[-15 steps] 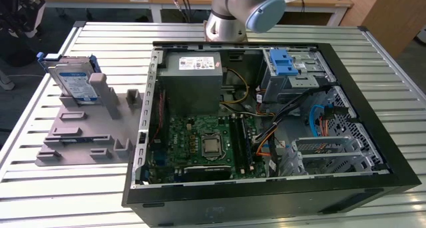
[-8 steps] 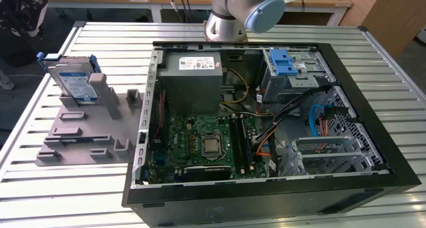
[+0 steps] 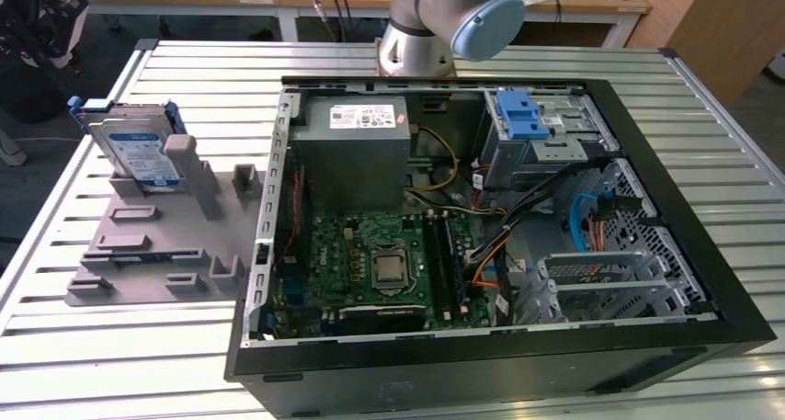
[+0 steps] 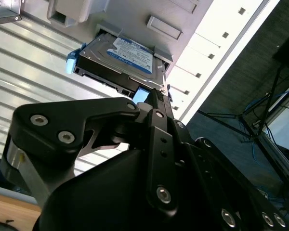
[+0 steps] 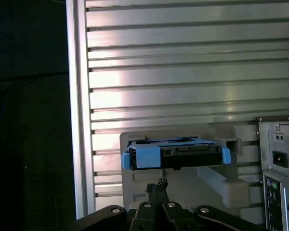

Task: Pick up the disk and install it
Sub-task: 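Reach for the disk, then pick up the disk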

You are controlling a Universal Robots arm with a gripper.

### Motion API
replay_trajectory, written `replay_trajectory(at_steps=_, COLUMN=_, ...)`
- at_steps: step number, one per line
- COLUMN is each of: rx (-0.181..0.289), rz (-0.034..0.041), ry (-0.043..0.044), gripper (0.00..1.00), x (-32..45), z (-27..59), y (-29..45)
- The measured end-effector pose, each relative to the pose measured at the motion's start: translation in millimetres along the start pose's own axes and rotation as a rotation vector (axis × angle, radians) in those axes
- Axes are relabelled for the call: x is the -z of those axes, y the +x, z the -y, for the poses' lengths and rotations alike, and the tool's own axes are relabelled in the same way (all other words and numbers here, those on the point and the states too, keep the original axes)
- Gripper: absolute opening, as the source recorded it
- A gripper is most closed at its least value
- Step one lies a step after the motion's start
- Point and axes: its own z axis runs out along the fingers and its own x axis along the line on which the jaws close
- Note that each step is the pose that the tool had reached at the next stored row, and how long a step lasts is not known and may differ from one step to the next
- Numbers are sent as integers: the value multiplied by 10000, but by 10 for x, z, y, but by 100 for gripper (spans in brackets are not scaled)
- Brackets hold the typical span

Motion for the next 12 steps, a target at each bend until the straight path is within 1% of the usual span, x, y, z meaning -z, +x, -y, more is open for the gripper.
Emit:
replay_trajectory(at_steps=5, rx=1, rz=-1, ry=0, gripper=11, x=0, z=0, y=0)
replay_trajectory(at_steps=7, rx=84, rz=-4, ry=-2, gripper=11, x=0, z=0, y=0)
replay_trajectory(at_steps=12, rx=774, rz=-34, ry=-13, gripper=11, x=-1, z=0, y=0)
